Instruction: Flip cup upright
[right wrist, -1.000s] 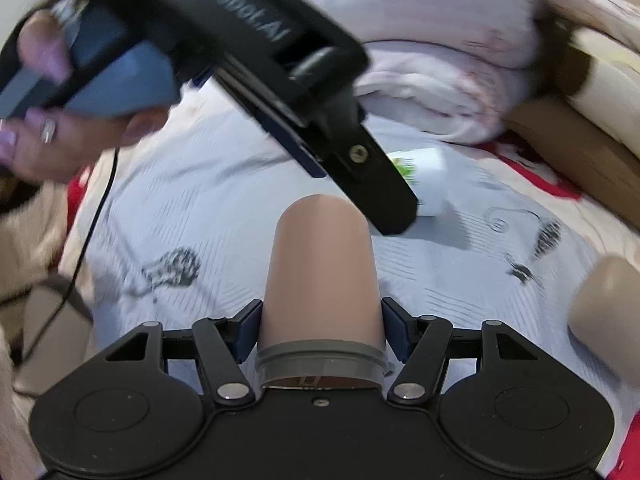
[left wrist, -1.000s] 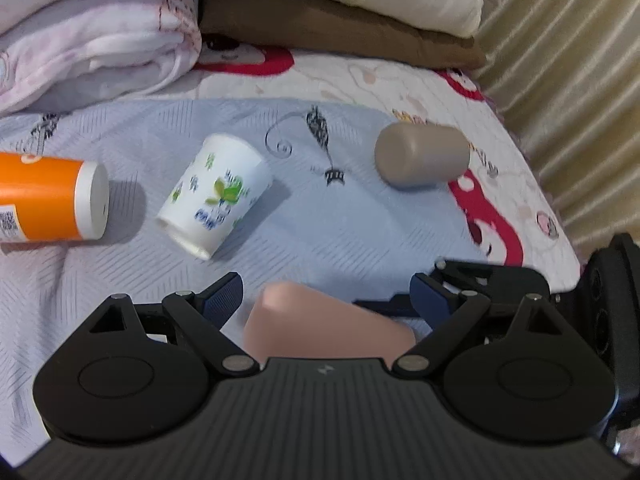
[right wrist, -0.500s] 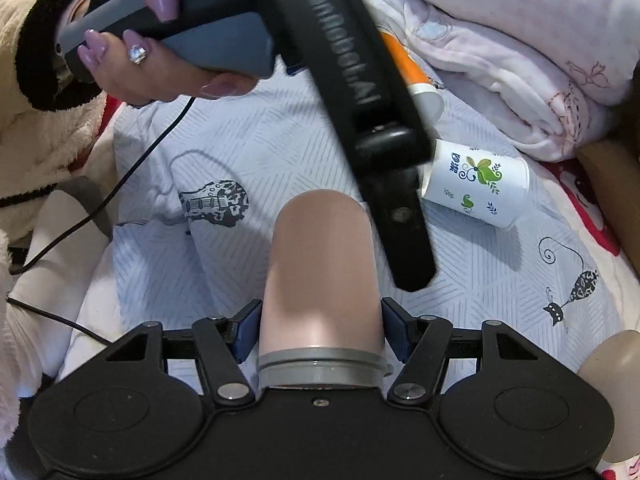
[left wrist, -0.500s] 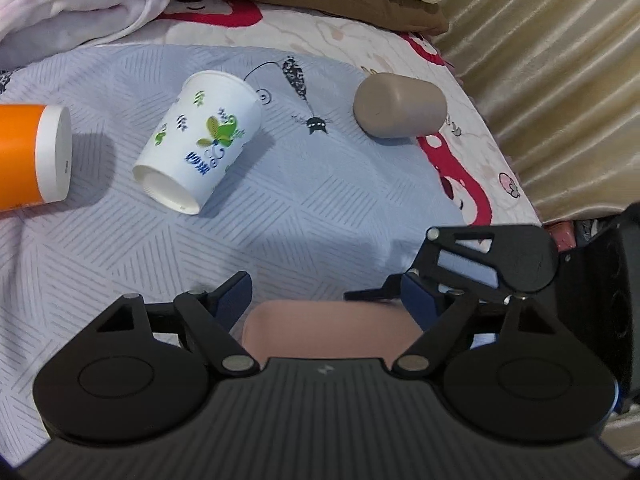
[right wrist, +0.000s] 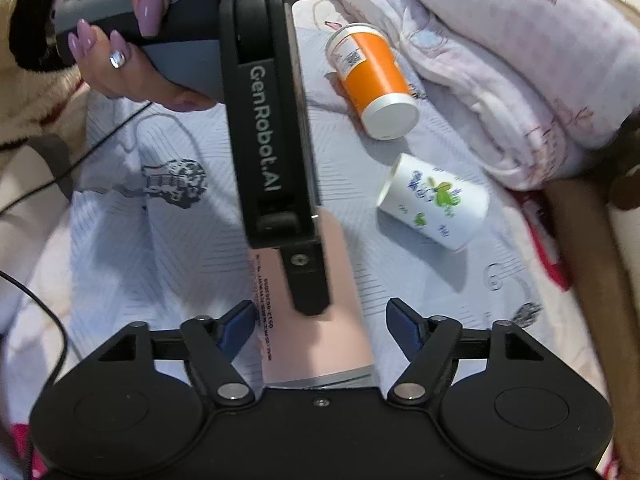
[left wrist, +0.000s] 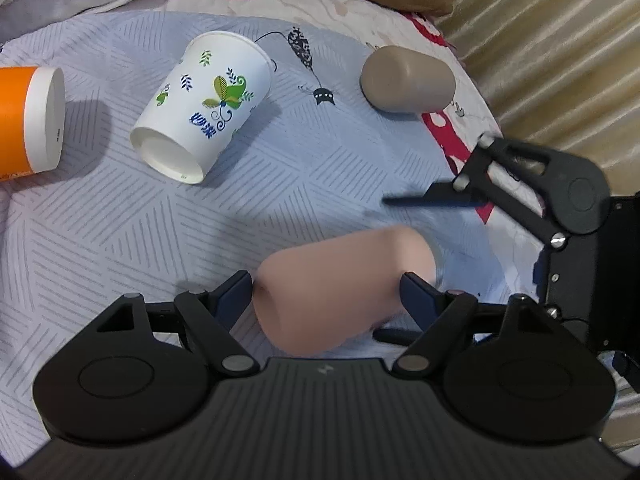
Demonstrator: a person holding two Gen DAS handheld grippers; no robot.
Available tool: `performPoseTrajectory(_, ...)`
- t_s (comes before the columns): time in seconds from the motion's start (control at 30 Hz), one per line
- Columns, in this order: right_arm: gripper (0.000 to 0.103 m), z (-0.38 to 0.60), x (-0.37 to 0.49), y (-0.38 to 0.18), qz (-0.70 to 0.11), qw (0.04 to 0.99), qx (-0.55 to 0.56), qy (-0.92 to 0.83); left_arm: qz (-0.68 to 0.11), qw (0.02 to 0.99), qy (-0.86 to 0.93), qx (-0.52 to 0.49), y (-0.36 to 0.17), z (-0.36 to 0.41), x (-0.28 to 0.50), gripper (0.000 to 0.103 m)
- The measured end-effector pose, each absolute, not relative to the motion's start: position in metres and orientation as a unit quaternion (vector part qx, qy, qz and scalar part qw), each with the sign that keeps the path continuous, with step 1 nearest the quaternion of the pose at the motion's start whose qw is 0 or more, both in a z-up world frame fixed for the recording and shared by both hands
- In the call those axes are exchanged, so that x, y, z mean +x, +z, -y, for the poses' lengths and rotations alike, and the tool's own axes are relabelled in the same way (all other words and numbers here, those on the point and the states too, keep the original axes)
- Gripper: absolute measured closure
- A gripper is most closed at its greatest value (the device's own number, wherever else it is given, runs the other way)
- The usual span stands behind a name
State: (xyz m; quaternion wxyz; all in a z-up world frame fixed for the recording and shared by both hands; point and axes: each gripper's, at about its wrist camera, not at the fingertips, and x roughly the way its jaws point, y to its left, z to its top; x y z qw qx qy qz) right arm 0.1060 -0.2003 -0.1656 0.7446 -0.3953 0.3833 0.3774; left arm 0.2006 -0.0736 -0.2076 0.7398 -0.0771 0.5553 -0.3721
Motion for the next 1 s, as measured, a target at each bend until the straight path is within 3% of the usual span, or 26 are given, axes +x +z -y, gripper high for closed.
performPoseTrajectory(0.33, 0.022, 0.202, 0.088, -0.161, -0.350, 0.765, -0.433, 0.322, -0.564, 0.730, -0.377, -0.091, -0.210, 0.069, 0.200, 0.031)
performPoseTrajectory(0.5, 0.022, 0.210, 0.082, -0.152, -0.367, 0.799, -0.388, 0.276, -0.548, 0.746, -0.371, -0.075, -0.203, 0.072, 0.200, 0.032)
performPoseTrajectory(0.73, 0.022, 0.244, 0.082, -0.127, -0.457, 0.865, -0.065, 0.197, -0.523, 0.767, -0.368, -0.048, -0.187, 0.075, 0.204, 0.032)
performPoseTrajectory(0.93, 0.022, 0.269, 0.087, -0.157, -0.501, 0.826, 0.189, 0.178, -0.503, 0.771, -0.390, -0.019, -0.178, 0.092, 0.211, 0.032)
performPoseTrajectory(1.0, 0.023, 0.274, 0.087, -0.173, -0.497, 0.811, 0.258, 0.167, -0.510, 0.761, -0.402, -0.012, -0.181, 0.100, 0.213, 0.038)
